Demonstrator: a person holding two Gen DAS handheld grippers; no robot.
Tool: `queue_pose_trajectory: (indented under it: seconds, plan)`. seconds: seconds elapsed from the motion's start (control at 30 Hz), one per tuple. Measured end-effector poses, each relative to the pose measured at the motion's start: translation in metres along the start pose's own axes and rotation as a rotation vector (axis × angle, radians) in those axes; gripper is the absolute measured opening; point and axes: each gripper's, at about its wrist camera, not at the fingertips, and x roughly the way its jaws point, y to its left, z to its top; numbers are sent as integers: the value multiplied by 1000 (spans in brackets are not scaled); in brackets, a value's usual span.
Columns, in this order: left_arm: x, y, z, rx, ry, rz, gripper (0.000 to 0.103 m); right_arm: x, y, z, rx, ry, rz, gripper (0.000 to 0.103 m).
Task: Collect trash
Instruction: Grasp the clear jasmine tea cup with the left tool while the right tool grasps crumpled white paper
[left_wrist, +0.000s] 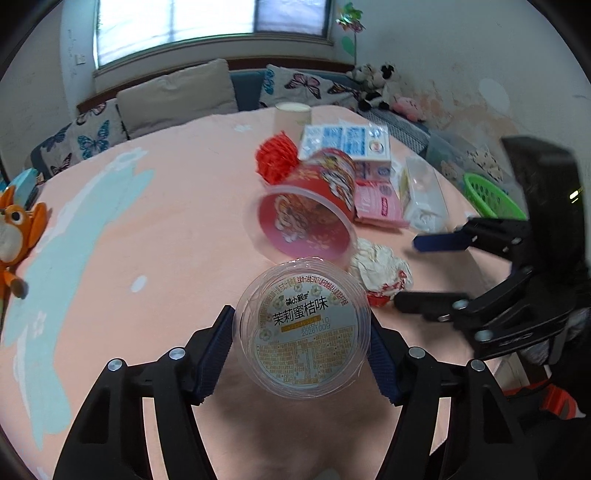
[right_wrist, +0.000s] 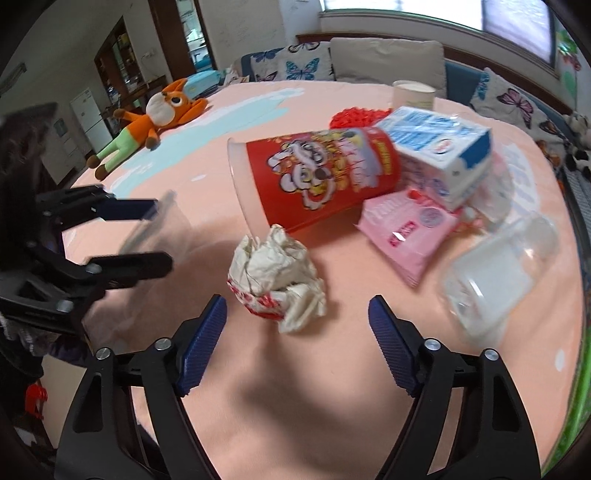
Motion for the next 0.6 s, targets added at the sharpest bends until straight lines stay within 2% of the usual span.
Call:
queue_pose_trajectory:
  seconds: [0.17, 0.33, 0.6]
  plan:
    - [-7, 2, 1, -5, -11, 13, 65, 22, 6, 6, 10, 22, 8, 70]
    - [-7, 0, 1, -7, -10, 19, 65, 30, 7, 5, 24, 37, 22, 56]
    - [-9, -9, 8, -5, -24, 17, 65, 4, 1, -6, 42, -7, 5, 53]
